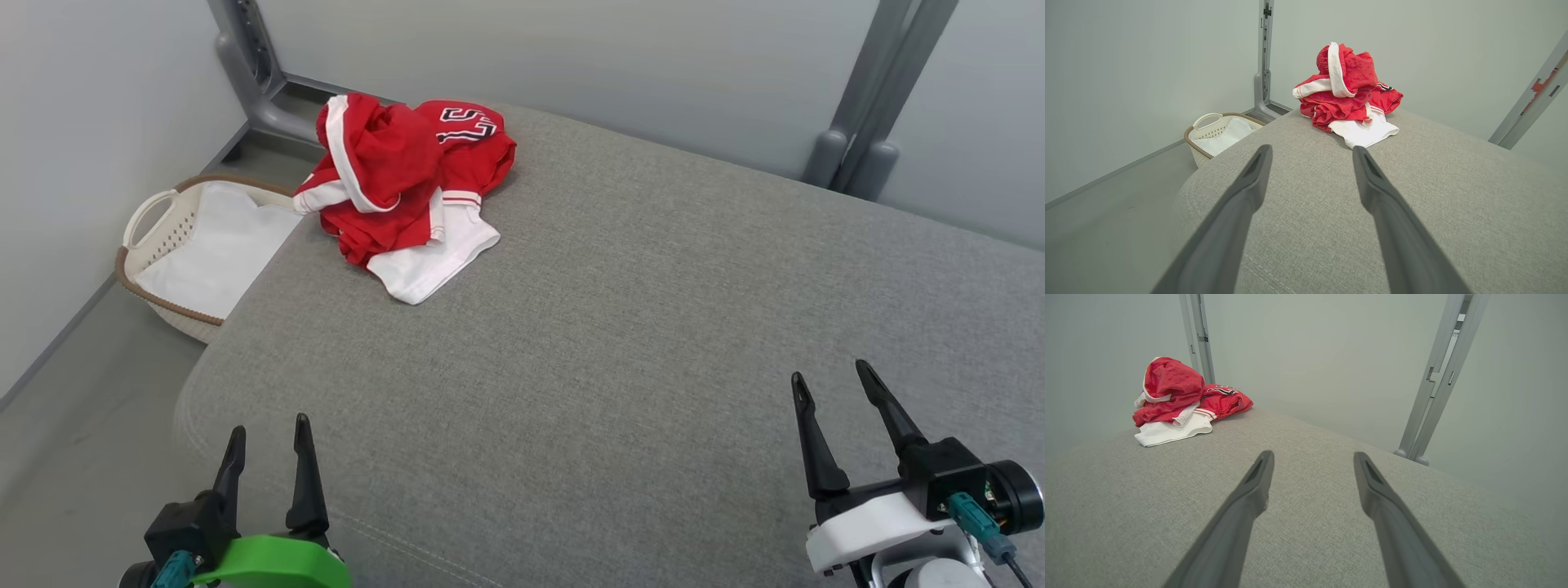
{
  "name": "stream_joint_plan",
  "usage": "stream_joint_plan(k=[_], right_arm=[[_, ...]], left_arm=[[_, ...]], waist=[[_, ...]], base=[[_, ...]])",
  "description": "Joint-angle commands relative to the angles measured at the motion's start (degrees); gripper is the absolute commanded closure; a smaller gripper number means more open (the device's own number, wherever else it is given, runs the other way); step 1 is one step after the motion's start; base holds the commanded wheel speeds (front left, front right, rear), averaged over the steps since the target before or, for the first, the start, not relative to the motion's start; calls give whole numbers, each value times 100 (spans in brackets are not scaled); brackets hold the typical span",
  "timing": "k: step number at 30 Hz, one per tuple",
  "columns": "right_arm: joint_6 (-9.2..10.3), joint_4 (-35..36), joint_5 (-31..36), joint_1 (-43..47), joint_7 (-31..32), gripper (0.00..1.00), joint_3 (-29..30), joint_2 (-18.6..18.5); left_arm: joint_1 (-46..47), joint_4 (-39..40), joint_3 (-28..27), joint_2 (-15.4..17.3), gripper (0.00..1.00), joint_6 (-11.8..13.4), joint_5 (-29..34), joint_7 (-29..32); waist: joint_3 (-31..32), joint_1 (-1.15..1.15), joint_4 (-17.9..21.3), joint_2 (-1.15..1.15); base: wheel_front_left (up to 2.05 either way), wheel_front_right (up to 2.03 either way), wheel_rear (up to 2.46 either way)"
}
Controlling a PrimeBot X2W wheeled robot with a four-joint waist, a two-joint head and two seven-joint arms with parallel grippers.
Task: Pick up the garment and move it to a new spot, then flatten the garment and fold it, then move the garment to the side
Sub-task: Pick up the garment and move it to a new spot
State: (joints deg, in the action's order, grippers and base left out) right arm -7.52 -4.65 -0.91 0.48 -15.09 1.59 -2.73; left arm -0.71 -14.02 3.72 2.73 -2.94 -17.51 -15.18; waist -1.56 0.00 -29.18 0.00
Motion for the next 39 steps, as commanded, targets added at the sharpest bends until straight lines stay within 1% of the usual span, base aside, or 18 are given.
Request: stream_joint_plan(k=[1, 7, 11, 13, 15, 19, 20, 23, 25, 28, 33, 39], right_arm=[[6, -16, 36, -36, -12, 0, 4, -29], [6, 17, 80, -34, -12, 0, 44, -29], [6, 65, 155, -75, -12, 0, 110, -27], [6, 93, 229, -141, -12, 0, 126, -29], [6, 121, 302, -192, -12, 0, 132, -29], [6, 174, 467, -375, -12, 0, 87, -29], [6, 195, 526, -433, -12, 0, 47, -29], [6, 229, 701, -563, -12, 0, 2, -30], [6, 258, 832, -676, -12, 0, -80, -30], [6, 299, 947, -865, -12, 0, -175, -30], [7, 390, 1109, -1159, -12, 0, -281, -28], [7, 468, 1177, -1411, -12, 0, -482, -31]], left_arm=[[-74, 28, -17, 28, 0, 42, 6, 4], [-61, 81, -67, 28, 0, 72, 10, 4], [279, 179, -242, 28, 0, 153, 72, 4], [515, 253, -426, 29, 0, 171, 128, 4], [845, 335, -676, 37, 0, 129, 166, 4], [1709, 300, -1089, 262, 0, -19, 267, 4], [1958, 175, -1182, 355, 0, -64, 231, 5], [2692, -290, -1225, 603, 0, -162, 185, 10], [3227, -688, -1200, 850, 0, -212, 211, 106], [3856, -1191, -1221, 1136, 0, -260, 149, 268], [4712, -2002, -1208, 1406, 0, -339, -33, 513], [5325, -2998, -1169, 1651, 0, -427, -422, 871]], waist=[[-50, 0, -69, 0], [-85, 0, -98, 0], [-219, 0, -57, 0], [-330, 0, 13, 0], [-453, 0, 99, 0], [-735, 0, 335, 0], [-836, 0, 422, 0], [-1058, 0, 606, 0], [-1251, 0, 773, 0], [-1543, 0, 1025, 0], [-2057, 0, 1376, 0], [-2551, 0, 1760, 0]], base=[[0, 0, 0], [0, 0, 0], [0, 0, 0], [0, 0, 0], [0, 0, 0], [0, 0, 0], [0, 0, 0], [0, 0, 0], [0, 0, 0], [0, 0, 0], [0, 0, 0], [0, 0, 0]])
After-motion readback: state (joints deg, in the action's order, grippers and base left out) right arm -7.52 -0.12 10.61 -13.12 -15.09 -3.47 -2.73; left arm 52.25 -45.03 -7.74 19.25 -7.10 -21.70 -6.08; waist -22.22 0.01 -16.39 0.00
